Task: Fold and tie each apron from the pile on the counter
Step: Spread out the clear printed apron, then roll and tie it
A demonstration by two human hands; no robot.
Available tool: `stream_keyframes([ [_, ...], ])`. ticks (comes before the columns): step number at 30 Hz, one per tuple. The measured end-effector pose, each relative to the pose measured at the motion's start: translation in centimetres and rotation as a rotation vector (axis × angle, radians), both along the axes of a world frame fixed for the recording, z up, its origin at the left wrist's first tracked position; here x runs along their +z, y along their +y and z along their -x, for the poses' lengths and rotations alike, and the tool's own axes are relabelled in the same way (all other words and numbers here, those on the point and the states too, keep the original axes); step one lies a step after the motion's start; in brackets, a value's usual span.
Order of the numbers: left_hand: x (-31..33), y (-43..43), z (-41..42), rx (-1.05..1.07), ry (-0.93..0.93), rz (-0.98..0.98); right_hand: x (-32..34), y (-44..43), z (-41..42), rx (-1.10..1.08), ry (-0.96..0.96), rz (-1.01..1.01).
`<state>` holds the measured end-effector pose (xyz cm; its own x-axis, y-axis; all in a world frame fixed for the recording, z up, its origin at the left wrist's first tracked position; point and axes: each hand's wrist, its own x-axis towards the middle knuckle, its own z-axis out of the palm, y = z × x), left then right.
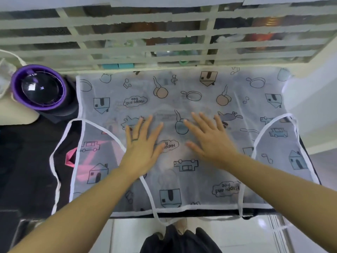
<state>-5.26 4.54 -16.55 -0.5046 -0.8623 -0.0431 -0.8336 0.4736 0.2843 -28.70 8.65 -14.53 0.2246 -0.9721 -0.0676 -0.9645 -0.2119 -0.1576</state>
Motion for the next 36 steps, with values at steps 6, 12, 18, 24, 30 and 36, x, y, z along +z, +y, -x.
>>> stream_keyframes([
  [6, -2.8, 1.1, -0.2, -0.146, -0.268, -0.223, -3.2, 2.8, 2.9, 0.191, 0.283, -0.108],
  [12, -1.4, 0.9, 0.2, -0.229, -0.221, -0.036, -1.6, 3.5, 3.3, 0.224, 0.239, 0.064],
  [18, -1.1, 4.8, -3.4, -1.078, -0.039, 0.328, -0.5, 11.2, 5.6, 0.843, 0.122, -0.022],
  [24, -1.9, 7.4, -3.2, -1.123, -0.343, 0.173, -1.8, 13.4, 5.8, 0.851, 0.37, -0.168],
  [30, -1.5, 9.1, -3.3, -0.933, -0.148, 0.027, -2.9, 14.1, 5.1, 0.737, 0.202, -0.043],
  [36, 0.1, 8.6, -2.8, -0.618, 0.053, -0.394, -0.6, 13.5, 4.5, 0.344, -0.17, -0.331],
])
